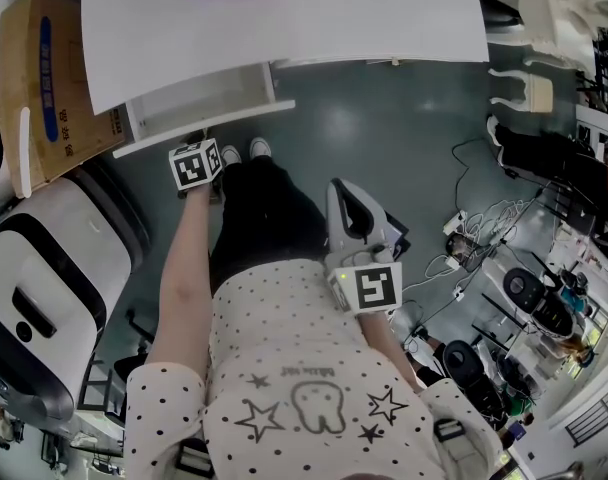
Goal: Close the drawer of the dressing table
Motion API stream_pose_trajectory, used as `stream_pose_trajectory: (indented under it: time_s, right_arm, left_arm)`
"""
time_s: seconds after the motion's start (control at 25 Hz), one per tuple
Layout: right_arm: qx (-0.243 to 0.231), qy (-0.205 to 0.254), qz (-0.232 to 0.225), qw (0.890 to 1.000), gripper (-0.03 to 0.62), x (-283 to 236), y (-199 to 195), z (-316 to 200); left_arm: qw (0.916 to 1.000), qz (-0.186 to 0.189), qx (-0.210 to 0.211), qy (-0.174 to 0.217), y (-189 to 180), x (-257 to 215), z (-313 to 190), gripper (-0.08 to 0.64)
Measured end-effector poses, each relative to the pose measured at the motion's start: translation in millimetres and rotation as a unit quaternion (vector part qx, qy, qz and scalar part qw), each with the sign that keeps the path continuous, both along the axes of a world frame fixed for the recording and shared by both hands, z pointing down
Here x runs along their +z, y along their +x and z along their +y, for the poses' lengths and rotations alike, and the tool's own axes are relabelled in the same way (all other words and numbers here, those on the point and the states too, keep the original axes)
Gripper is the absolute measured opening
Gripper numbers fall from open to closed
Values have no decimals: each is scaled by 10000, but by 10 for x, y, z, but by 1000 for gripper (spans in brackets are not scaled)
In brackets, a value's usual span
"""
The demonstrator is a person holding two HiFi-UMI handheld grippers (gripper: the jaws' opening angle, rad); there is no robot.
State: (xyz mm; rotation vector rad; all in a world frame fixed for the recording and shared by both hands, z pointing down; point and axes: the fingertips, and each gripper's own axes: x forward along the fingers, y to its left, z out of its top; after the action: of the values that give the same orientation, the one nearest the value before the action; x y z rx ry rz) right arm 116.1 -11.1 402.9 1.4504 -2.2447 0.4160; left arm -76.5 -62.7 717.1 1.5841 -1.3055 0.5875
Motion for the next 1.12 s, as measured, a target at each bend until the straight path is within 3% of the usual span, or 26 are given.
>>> stream_pose_trajectory:
  time_s: [1.12]
  right_arm:
    - [-1,-50,35,10000,3,-1,-50,-100]
  left_arm:
    - [9999,-28,10,163,-23,-5,-91,87]
